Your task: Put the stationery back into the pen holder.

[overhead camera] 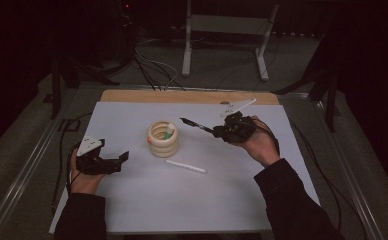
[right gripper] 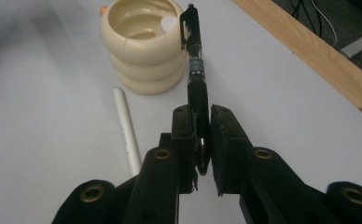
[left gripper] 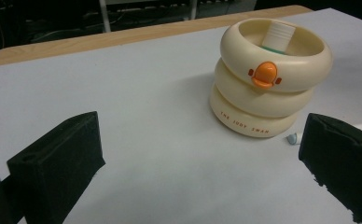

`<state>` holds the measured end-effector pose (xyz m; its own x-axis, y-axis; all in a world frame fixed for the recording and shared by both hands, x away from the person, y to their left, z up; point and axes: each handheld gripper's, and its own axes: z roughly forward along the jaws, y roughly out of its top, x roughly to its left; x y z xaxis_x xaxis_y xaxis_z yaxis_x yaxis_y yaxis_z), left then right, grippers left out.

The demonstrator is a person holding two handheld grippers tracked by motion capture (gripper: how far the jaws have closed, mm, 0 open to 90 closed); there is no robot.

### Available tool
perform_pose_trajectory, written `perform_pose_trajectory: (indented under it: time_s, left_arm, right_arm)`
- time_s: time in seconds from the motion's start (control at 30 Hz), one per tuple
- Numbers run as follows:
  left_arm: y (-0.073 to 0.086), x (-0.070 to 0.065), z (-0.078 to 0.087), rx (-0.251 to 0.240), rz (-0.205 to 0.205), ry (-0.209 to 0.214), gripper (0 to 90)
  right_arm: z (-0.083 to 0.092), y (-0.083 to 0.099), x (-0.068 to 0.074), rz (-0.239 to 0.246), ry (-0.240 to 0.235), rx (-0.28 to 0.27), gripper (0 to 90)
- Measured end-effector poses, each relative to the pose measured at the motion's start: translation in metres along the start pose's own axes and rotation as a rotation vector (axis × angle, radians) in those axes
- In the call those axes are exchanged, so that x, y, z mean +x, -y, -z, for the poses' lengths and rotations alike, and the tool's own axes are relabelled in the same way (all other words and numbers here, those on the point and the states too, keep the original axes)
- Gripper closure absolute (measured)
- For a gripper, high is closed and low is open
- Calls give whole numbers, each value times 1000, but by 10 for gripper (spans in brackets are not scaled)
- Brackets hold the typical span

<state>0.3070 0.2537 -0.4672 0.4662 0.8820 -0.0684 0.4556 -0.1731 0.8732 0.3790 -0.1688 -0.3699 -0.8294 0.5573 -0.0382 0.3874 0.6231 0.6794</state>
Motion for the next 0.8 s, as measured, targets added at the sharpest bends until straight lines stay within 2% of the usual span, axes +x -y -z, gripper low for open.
perform_pose_trajectory:
  time_s: [0.8]
  left_arm:
    - [0,1,0,1,5,1,2]
  right_arm:
    - [-13,-40,17,64,-33,3,809]
